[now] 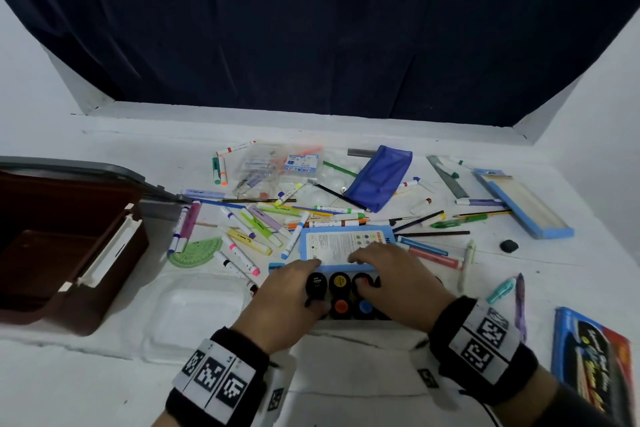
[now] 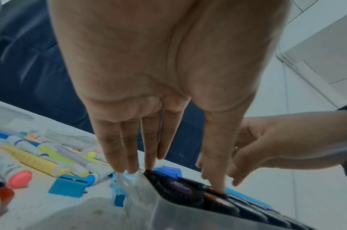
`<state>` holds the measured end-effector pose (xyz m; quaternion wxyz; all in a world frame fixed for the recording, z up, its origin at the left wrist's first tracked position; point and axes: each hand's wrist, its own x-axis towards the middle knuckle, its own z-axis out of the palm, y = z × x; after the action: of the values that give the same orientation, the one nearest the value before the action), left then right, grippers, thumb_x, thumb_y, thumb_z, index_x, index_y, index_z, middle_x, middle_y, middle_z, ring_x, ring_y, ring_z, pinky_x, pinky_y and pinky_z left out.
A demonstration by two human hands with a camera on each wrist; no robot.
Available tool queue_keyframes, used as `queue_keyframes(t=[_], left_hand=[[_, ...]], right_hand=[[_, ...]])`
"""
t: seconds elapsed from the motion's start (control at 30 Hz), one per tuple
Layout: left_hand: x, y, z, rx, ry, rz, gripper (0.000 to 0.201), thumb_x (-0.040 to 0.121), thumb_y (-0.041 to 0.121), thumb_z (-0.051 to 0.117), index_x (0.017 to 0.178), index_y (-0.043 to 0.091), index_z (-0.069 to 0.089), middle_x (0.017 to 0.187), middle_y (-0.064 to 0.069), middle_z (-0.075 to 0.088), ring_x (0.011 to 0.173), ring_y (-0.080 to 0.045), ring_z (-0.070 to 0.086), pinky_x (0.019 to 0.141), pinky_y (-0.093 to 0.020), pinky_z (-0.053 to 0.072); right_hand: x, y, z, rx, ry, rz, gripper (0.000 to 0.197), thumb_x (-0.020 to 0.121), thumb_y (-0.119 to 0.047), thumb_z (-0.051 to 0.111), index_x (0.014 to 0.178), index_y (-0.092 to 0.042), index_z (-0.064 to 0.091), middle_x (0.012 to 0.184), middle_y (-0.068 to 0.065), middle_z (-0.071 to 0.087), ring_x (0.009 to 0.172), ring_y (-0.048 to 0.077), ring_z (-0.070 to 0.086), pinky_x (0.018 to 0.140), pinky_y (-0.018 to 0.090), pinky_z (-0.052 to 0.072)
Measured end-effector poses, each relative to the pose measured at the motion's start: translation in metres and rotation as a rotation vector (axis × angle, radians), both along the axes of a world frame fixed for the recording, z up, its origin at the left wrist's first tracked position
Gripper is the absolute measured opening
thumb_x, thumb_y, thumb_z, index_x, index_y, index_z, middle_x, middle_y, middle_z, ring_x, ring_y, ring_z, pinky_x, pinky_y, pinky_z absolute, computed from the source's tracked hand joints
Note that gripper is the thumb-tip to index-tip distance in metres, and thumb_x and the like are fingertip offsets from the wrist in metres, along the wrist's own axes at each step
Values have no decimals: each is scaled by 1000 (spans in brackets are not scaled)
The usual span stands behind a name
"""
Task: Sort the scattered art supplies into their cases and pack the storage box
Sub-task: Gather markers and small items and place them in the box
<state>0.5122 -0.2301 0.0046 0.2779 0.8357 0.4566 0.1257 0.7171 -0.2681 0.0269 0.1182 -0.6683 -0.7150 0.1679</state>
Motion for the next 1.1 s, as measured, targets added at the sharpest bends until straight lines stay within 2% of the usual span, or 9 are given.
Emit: queue_keyframes(t=[0.07, 0.13, 0.23, 0.37, 0.5, 0.67, 0.9, 1.0, 1.1], left_hand=[[1, -2, 2, -15, 31, -53, 75, 86, 33, 75, 149, 18, 37, 148, 3, 44, 136, -13, 39, 102, -14, 27], [4, -3, 3, -4, 70, -103, 70, 83, 28, 77, 143, 16, 42, 141, 1, 49, 129, -14, 44, 98, -15, 32], [9, -2, 1, 26, 109, -130, 67, 81, 27, 76, 139, 19, 46, 136, 2, 51, 124, -16, 47, 101, -25, 41], [17, 2, -6, 13, 166, -109, 65, 76, 25, 78, 133, 21, 48, 127, 5, 46, 118, -17, 46, 98, -30, 44], [20, 5, -9, 3, 176, -88, 65, 69, 26, 83, 123, 24, 47, 111, 11, 40, 109, -14, 45, 91, -27, 43], [23, 8, -3, 53, 237, -116, 71, 63, 31, 87, 117, 23, 43, 110, 10, 41, 99, -11, 46, 77, -23, 37], [8, -4, -1, 147, -35, -45, 84, 55, 31, 92, 127, 28, 49, 122, 17, 44, 109, -10, 54, 89, -32, 51], [-4, -15, 4, 178, -119, -38, 84, 55, 40, 92, 128, 32, 51, 124, 22, 46, 110, -3, 54, 91, -26, 49], [-16, -31, 9, 150, -82, -87, 82, 53, 47, 90, 124, 42, 49, 122, 29, 46, 112, 8, 51, 92, -14, 43]], right_hand=[[18, -10, 2, -54, -39, -31, 47, 88, -36, 60, 134, -29, 52, 132, -6, 54, 121, 15, 47, 104, 41, 42], [36, -19, 6, -166, -85, -40, 64, 84, -41, 66, 143, -30, 43, 143, -6, 46, 132, 15, 40, 111, 39, 37], [57, -29, 9, -309, -201, -34, 85, 75, -49, 76, 147, -31, 35, 147, -5, 40, 138, 17, 34, 113, 41, 34], [62, -35, -3, -273, -244, -40, 80, 66, -45, 84, 134, -32, 46, 129, -9, 49, 122, 16, 45, 102, 38, 43], [60, -37, -13, -247, -302, -38, 90, 68, -50, 81, 141, -27, 35, 138, -5, 40, 128, 18, 37, 105, 43, 41], [65, -40, -16, -238, -253, -73, 98, 65, -55, 81, 143, -31, 27, 141, -4, 39, 129, 20, 39, 104, 45, 41], [74, -54, -7, -42, -127, -111, 98, 58, -69, 78, 140, -43, 30, 139, -10, 34, 129, 15, 33, 106, 41, 35], [78, -61, 3, 10, -100, -65, 99, 57, -73, 76, 140, -44, 32, 135, -14, 35, 126, 11, 32, 104, 38, 35], [79, -76, 6, -50, -90, 16, 97, 56, -79, 71, 138, -43, 33, 129, -16, 38, 121, 9, 34, 103, 37, 37]])
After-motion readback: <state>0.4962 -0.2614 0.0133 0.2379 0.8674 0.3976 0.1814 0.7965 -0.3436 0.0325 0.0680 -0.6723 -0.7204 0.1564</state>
